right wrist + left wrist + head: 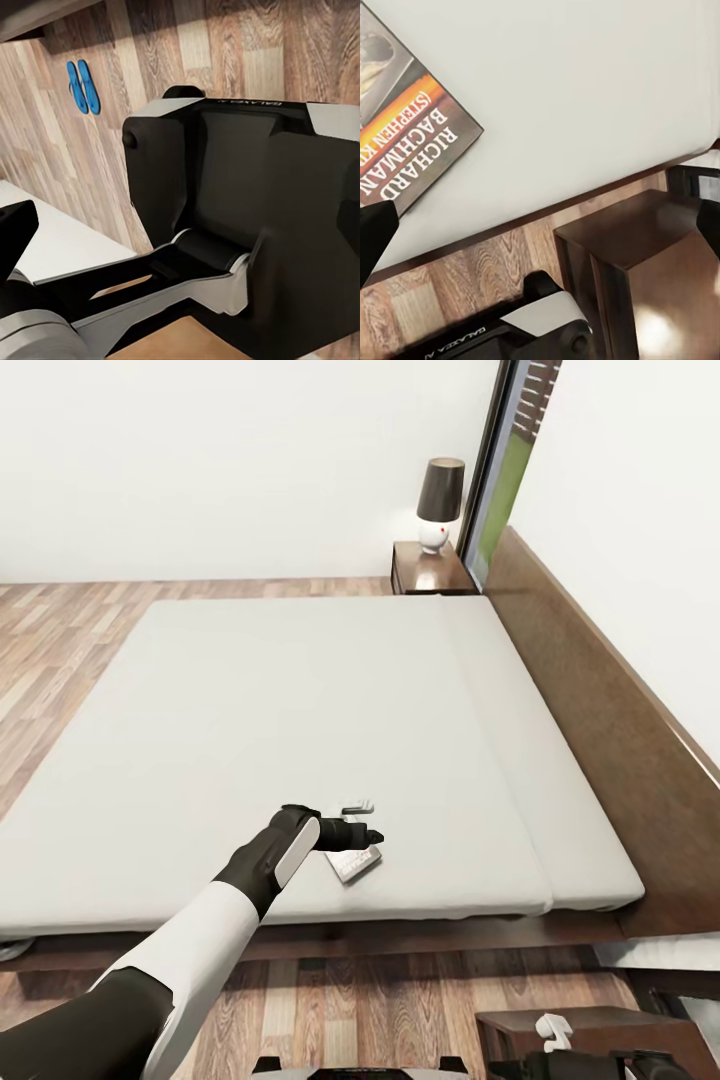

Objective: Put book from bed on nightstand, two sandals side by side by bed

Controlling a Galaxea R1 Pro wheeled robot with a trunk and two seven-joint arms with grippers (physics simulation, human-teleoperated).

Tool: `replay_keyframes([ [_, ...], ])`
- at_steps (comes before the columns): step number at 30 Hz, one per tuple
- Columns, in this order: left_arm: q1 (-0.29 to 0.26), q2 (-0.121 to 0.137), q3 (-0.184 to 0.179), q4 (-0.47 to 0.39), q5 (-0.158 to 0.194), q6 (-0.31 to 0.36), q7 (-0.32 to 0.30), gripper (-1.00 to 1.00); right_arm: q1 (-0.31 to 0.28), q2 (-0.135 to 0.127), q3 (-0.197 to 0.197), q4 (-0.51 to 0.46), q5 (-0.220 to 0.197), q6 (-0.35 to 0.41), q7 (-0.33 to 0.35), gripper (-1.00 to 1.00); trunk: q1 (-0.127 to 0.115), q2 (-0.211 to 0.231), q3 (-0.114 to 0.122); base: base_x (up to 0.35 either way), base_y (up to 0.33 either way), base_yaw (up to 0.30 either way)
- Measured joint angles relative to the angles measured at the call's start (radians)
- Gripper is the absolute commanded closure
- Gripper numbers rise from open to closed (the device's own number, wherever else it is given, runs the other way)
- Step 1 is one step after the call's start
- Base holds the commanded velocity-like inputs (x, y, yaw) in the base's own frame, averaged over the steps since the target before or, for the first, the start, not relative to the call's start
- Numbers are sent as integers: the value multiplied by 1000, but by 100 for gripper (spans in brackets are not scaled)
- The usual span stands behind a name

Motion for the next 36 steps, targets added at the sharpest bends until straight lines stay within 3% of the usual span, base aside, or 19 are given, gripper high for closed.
replay_keyframes([
  [36, 0, 0, 0, -1, 3, -15, -1, -100, 0, 1, 0, 0, 1, 0, 0, -100, 0, 0, -1, 63, 0, 0],
])
